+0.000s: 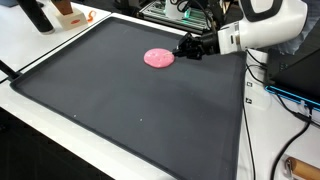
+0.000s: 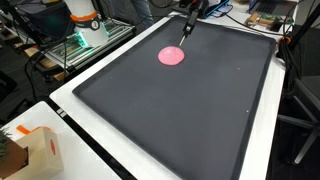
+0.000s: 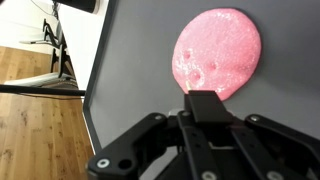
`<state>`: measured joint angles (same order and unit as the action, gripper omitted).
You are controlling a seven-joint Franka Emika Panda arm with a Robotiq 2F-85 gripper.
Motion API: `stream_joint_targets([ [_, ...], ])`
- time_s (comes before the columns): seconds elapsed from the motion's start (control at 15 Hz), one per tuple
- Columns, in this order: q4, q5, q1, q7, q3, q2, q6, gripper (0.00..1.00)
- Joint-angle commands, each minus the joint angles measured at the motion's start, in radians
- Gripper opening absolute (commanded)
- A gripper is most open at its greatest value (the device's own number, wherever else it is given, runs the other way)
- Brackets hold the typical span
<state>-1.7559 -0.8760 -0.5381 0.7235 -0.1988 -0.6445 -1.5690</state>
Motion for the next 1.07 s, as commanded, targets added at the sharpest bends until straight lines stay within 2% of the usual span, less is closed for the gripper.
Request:
stream_joint_targets([
  [0.0, -0.004, 0.004, 0.026, -0.028, -0.009, 0.009, -0.011, 0.03],
  [0.53, -0.031, 0.056, 0.083, -0.107, -0.022, 0.068, -0.076, 0.03],
  [1.0, -0.081, 0.211, 0.151, -0.232, -0.016, 0.186, -0.167, 0.03],
])
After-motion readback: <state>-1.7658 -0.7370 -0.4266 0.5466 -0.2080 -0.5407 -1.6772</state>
